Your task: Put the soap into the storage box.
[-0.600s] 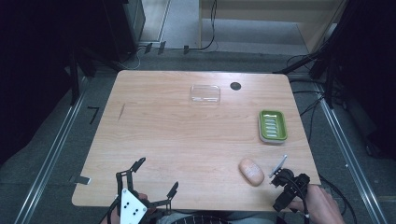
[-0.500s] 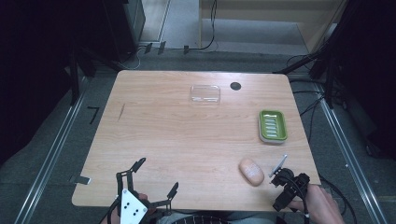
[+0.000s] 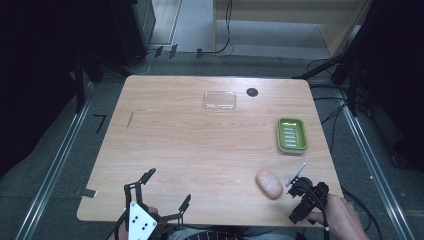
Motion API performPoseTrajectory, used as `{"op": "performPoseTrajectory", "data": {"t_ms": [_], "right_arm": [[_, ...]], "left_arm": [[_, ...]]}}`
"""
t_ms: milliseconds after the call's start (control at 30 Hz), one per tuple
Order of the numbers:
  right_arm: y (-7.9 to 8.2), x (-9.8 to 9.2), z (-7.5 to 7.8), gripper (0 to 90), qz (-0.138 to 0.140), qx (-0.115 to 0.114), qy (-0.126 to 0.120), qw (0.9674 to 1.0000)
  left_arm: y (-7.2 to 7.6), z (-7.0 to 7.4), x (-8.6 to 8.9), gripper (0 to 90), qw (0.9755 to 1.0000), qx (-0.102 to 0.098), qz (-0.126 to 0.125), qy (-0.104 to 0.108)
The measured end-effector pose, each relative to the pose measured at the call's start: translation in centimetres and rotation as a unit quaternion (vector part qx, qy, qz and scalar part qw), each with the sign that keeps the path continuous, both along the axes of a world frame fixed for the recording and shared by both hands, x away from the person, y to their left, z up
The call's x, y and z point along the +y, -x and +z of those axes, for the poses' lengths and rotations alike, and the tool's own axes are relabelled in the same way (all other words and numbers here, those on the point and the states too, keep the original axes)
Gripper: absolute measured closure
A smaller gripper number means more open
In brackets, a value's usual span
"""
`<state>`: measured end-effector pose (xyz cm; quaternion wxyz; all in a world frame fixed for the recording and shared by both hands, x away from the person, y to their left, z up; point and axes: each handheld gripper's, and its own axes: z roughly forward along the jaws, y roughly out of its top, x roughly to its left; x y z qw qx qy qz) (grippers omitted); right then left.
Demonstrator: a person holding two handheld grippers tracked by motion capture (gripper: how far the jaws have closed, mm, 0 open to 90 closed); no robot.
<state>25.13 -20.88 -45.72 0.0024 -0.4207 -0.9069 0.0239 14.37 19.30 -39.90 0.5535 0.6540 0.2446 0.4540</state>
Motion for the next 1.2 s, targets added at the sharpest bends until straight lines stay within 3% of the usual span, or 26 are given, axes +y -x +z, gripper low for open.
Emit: {"op": "performPoseTrajectory", "data": {"t_ms": [467,867,1200], "right_arm": [[-0.9,1.8,0.9,2.0,0.019,-0.013,-0.005,0.9997],[-1.3,3.2,1.1,1.7,0.031,-0.006,-0.008,0.9995],[-2.5,4.6,1.2,1.8,0.039,-0.008,-0.011,0.9992]], "left_arm": [[-0.1,-0.1,0.0,0.0,1.0,0.002,-0.001,-0.001],[-0.2,-0.1,0.1,0.0,1.0,0.002,0.0,-0.001],[-0.2,-0.1,0.2,0.0,1.0,0.001,-0.001,0.002]]}}
